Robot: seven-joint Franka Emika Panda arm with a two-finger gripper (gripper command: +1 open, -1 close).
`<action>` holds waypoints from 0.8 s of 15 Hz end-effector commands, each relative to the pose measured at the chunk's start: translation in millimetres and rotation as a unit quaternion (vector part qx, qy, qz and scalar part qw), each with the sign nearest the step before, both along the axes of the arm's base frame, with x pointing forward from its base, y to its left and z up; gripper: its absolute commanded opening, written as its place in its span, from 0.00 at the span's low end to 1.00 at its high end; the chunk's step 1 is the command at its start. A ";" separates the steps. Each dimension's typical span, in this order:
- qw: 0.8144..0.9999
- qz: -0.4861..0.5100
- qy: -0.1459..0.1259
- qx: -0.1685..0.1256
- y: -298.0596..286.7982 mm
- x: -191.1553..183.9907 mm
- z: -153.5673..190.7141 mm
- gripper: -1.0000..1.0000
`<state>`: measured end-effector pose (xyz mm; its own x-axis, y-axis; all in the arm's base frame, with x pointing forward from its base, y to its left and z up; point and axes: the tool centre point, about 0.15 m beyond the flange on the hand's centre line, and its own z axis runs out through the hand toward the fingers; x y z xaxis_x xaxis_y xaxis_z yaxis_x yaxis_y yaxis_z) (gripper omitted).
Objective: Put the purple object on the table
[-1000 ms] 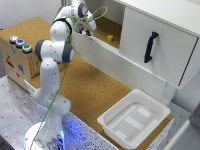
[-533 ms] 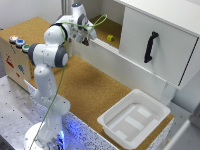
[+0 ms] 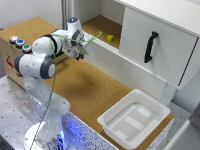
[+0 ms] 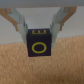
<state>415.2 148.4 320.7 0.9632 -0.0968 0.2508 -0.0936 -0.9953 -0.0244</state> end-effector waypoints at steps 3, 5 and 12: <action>0.998 0.012 0.039 0.049 -28.3 22.4 -83.7 0.00; 0.999 0.011 0.019 0.046 -22.5 36.2 -80.6 0.00; 0.999 0.006 0.036 0.023 -21.7 16.1 -104.7 0.00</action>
